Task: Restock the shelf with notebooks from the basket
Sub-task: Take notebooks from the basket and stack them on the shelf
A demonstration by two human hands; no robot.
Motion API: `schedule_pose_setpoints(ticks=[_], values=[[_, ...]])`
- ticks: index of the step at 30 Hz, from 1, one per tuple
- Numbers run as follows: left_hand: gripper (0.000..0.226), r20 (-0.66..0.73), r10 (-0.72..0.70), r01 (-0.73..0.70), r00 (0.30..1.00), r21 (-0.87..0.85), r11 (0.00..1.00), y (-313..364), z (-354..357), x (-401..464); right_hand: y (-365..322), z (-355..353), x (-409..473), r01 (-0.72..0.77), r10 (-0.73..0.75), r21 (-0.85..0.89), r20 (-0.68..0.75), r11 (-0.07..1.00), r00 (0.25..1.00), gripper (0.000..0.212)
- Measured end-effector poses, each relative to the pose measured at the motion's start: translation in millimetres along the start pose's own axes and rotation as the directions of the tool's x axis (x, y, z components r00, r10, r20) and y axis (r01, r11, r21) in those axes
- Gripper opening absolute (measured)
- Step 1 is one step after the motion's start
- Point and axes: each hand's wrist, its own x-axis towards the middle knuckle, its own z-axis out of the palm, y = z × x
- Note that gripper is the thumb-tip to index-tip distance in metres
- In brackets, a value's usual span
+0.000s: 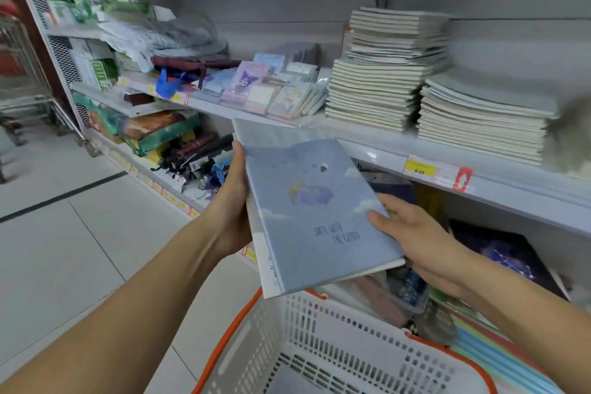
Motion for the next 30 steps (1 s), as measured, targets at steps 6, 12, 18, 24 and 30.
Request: schedule_pose_setpoints(ticks=[6, 12, 18, 24, 30], values=[[0.047, -0.103, 0.108, -0.108, 0.989, 0.011, 0.994, 4.0, 44.7, -4.6, -9.6, -5.0, -6.5, 0.198, -0.176, 0.120, -0.171, 0.973, 0.969, 0.029], [0.031, -0.160, 0.449, -0.375, 0.879, 0.347, 0.859, 16.8, 96.6, 0.1, -50.9, -28.1, -13.0, 0.552, -0.522, -0.072, -0.448, 0.831, 0.726, 0.035], [0.022, 0.014, 0.422, -0.379, 0.906, 0.470, 0.797, 33.9, 158.7, 48.9, -84.7, -77.0, 1.5, 0.532, -0.581, -0.323, -0.687, 0.783, 0.437, 0.035], [0.027, -0.077, 0.192, -0.166, 0.978, 0.256, 0.952, 57.2, 226.6, 133.0, -116.2, -150.8, 21.0, 0.361, -0.311, -0.090, -0.722, 0.928, 0.618, 0.015], [0.013, -0.219, 0.156, -0.126, 0.963, 0.144, 0.982, 49.1, 241.1, 186.4, -102.0, -181.3, 31.0, 0.147, -0.266, -0.236, -0.632, 0.961, 0.728, 0.040]])
